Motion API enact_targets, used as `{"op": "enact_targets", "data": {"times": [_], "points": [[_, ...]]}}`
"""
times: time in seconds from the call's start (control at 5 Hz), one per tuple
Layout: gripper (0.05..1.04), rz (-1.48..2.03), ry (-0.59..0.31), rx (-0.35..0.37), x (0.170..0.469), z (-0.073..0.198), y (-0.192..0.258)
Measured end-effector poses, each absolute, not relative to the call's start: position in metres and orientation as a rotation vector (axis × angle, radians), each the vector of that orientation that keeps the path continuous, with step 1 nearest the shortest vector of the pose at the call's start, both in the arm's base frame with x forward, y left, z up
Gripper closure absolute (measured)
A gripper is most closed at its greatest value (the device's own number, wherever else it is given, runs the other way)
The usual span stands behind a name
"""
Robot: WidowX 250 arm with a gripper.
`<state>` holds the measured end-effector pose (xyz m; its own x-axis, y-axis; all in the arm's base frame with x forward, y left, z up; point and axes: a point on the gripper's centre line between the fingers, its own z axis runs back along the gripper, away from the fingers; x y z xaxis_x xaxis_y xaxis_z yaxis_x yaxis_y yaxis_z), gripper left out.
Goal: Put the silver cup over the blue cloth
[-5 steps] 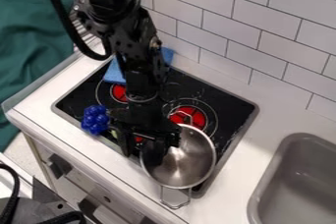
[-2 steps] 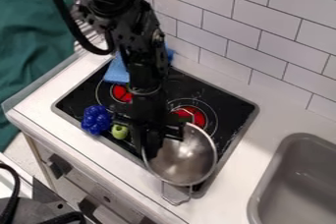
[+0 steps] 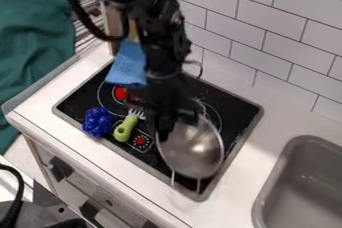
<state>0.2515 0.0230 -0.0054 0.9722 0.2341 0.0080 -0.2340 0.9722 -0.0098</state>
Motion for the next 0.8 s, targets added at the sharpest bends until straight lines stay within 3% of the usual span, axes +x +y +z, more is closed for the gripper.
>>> {"op": "enact_targets", "data": {"times": [0.4, 0.8], "points": [[1.029, 0.265, -0.077, 0.009, 0.306, 0.037, 0.056], [1.029, 0.387, -0.051, 0.021, 0.35, 0.026, 0.142]]}}
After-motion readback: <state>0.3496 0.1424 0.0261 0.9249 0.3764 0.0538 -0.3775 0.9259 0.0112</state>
